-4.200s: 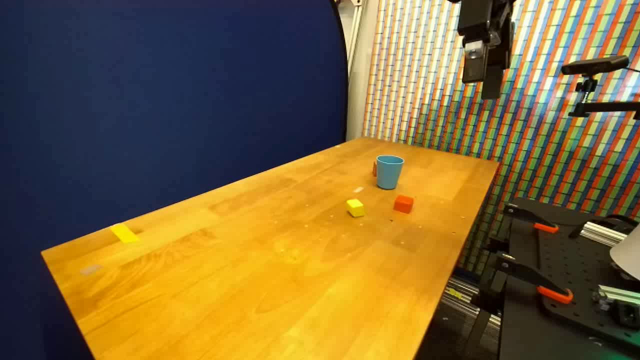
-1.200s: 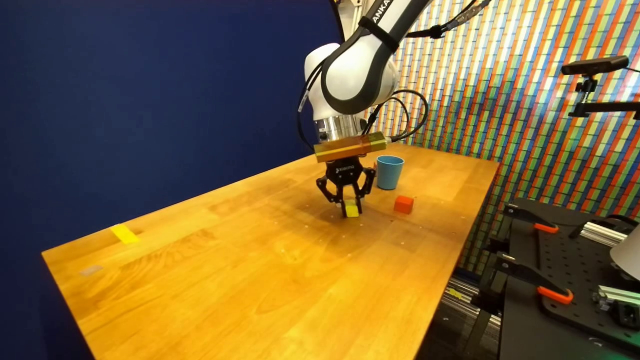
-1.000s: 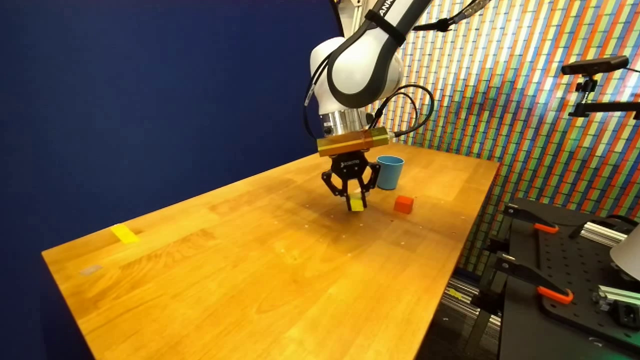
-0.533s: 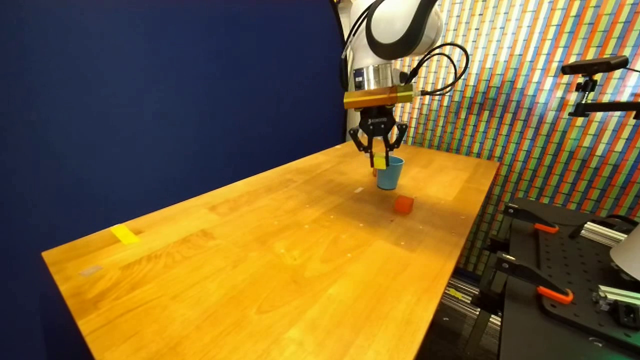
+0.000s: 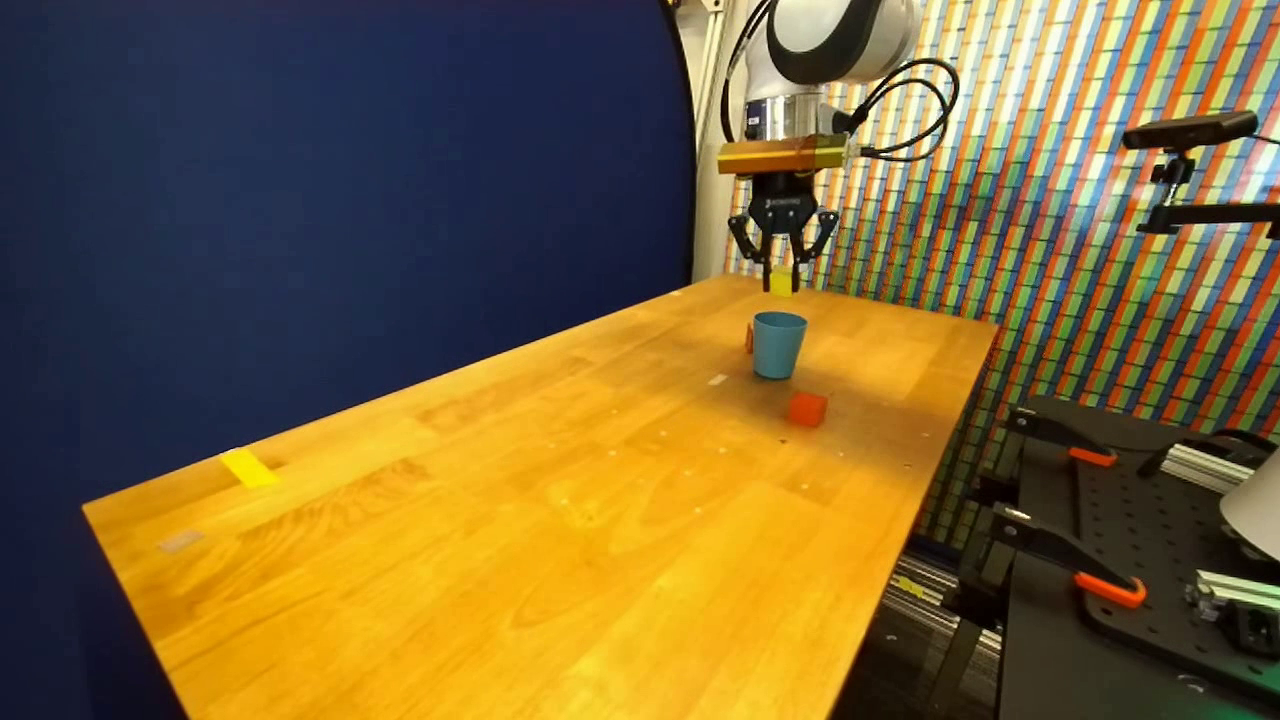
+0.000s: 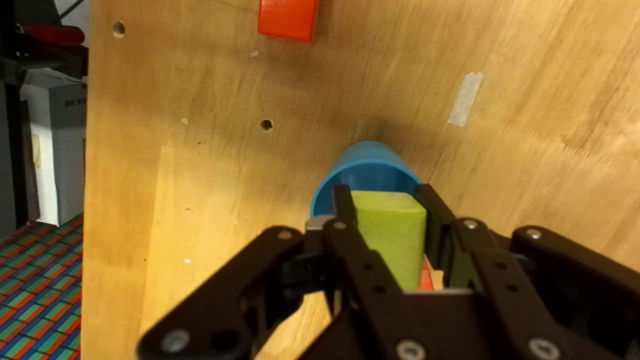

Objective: Put the yellow block in the blue cup

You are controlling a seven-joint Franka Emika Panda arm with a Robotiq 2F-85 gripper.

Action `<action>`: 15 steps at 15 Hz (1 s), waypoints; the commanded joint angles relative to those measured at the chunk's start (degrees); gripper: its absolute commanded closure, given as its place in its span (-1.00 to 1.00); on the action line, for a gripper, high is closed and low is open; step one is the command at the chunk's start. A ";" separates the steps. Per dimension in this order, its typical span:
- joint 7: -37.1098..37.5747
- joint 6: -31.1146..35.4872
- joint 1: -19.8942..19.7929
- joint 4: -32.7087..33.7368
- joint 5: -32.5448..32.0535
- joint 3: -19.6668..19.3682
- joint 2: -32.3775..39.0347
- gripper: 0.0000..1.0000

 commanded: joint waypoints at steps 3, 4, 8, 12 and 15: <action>-1.84 -0.25 -2.89 1.62 2.00 1.02 2.06 -0.20; -2.63 -0.38 -3.09 1.89 2.48 1.26 2.41 -0.28; -12.22 -1.16 -3.88 1.35 7.56 3.97 0.63 -0.92; -12.50 -0.17 -2.50 1.01 7.64 3.78 1.32 -0.98; -13.33 -0.18 -2.58 1.01 7.71 3.96 1.09 -0.99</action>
